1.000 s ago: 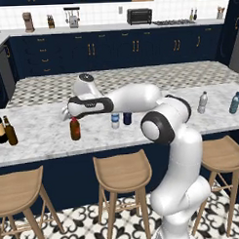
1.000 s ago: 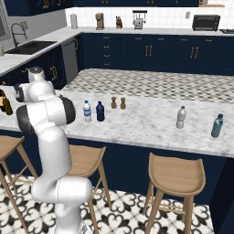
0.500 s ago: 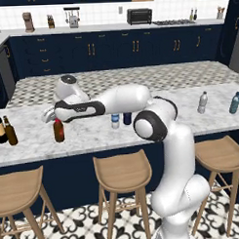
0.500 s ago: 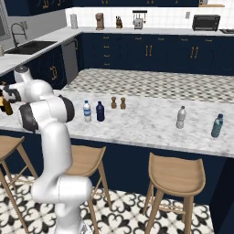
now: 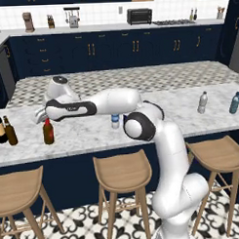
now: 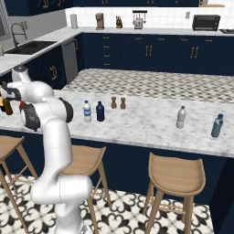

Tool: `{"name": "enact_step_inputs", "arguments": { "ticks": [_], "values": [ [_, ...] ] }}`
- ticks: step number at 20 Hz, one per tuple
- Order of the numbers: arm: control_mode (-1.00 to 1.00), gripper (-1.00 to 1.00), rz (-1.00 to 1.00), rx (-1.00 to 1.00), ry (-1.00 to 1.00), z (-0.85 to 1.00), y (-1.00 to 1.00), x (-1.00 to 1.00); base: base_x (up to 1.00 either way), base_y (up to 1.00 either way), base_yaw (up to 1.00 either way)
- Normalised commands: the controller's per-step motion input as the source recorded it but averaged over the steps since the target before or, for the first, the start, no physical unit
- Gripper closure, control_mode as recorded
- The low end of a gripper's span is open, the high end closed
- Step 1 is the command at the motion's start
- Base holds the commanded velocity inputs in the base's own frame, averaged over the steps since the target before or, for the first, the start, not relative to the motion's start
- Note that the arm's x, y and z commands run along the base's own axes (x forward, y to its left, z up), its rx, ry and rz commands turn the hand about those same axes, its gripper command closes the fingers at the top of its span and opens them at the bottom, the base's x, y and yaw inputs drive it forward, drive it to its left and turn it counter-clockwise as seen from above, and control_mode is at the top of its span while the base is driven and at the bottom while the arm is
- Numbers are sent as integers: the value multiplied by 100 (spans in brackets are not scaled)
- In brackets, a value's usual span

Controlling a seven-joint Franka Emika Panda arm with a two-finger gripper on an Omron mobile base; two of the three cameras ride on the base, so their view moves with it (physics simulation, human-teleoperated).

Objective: Move the plastic bottles in the middle to the plastics group, and the glass bottles in the middle to the glass group.

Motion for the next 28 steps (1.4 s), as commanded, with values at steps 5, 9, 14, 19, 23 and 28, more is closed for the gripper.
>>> {"name": "enact_step_inputs", "arguments": {
  "ticks": [5,9,14,19,23,28],
  "values": [
    [-100,100,8,0,1,0,34,22,0,0,0],
    [-100,100,0,0,-2,-14,-4,-17,0,0,0],
    [-100,100,1,3,-6,-12,-3,-21,0,0,0],
    [-100,100,3,5,-8,-3,2,0,0,0,0],
    [-100,100,3,6,-7,2,6,0,0,0,0],
    [-100,100,3,0,0,1,19,0,0,0,0]
  ]
}}
